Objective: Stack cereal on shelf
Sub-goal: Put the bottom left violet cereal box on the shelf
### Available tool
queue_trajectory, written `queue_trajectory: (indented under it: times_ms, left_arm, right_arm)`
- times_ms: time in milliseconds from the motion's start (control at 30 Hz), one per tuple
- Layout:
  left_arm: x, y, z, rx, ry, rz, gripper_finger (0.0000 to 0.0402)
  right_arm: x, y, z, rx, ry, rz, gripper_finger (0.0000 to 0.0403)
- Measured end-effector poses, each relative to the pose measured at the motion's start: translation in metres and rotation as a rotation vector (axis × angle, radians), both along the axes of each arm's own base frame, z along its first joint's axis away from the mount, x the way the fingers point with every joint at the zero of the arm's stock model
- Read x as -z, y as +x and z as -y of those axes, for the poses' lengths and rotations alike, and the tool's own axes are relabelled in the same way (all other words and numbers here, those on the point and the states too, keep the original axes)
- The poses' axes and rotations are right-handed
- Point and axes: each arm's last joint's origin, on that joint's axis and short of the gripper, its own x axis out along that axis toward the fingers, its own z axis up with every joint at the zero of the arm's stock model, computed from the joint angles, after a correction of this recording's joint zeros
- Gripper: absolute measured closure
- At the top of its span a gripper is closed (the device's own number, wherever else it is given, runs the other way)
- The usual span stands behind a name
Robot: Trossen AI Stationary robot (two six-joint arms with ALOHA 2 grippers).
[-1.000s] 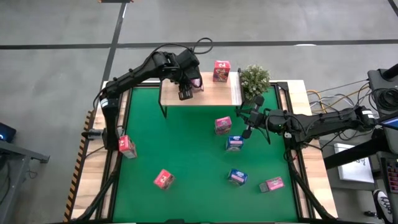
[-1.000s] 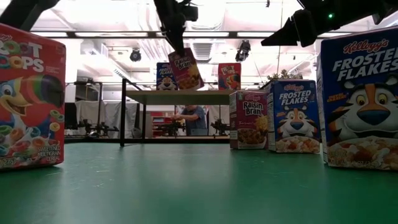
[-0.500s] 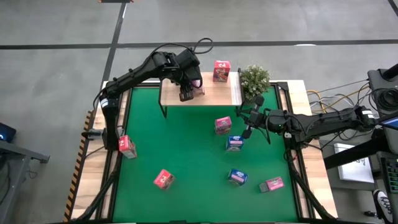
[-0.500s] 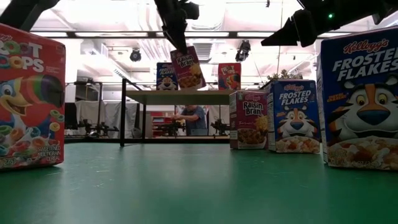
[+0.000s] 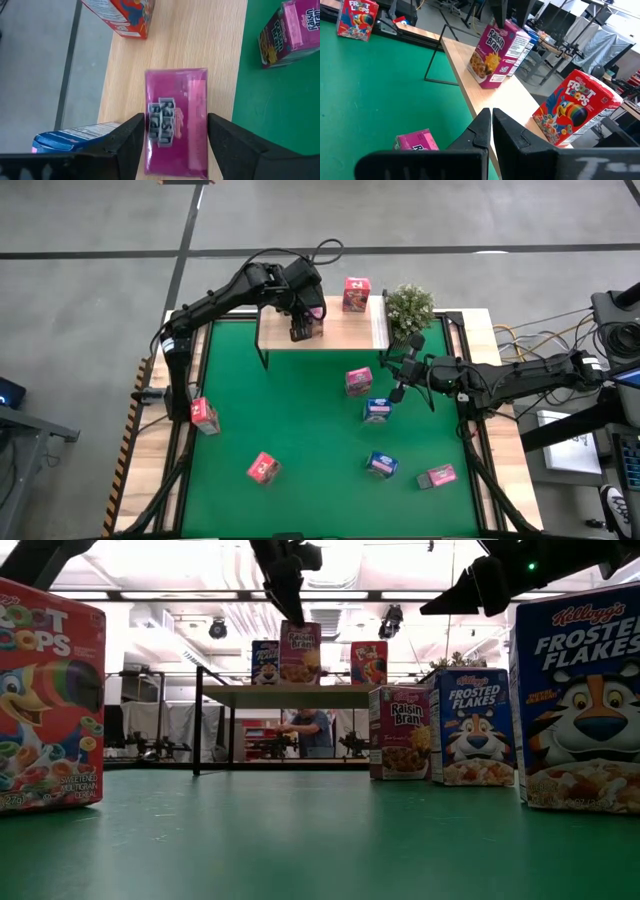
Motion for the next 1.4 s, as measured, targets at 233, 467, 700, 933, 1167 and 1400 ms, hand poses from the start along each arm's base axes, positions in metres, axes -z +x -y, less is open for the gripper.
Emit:
queue_trajectory:
  times_ms: [233, 467, 700, 933, 1167, 1400]
  left_arm:
    - [-0.001, 0.0, 0.0, 0.006, 0.004, -0.001, 0.018]
    - [-0.013, -0.006, 0.004, 0.034, 0.029, 0.015, 0.0178]
    - [-0.016, -0.013, 0.008, 0.053, 0.021, -0.027, 0.0217]
    - [-0.017, -0.012, 0.009, 0.058, 0.026, -0.023, 0.0322]
    - [-0.016, -0.009, 0.007, 0.048, 0.038, 0.011, 0.0397]
    - [-0.002, -0.003, 0.003, 0.047, 0.034, 0.0, 0.0398]
  right_arm:
    - [0.0, 0.0, 0.0, 0.0, 0.0, -0.002, 0.0394]
    - [0.0, 0.0, 0.0, 0.001, 0.0, -0.001, 0.0394]
    - [0.0, 0.0, 0.0, 0.002, 0.002, -0.003, 0.0394]
    - [0.001, 0.0, 0.0, 0.004, 0.006, -0.007, 0.0394]
    - [0.001, 0.0, 0.0, 0.008, 0.005, -0.008, 0.0394]
    - [0.001, 0.0, 0.0, 0.008, 0.005, -0.009, 0.0394]
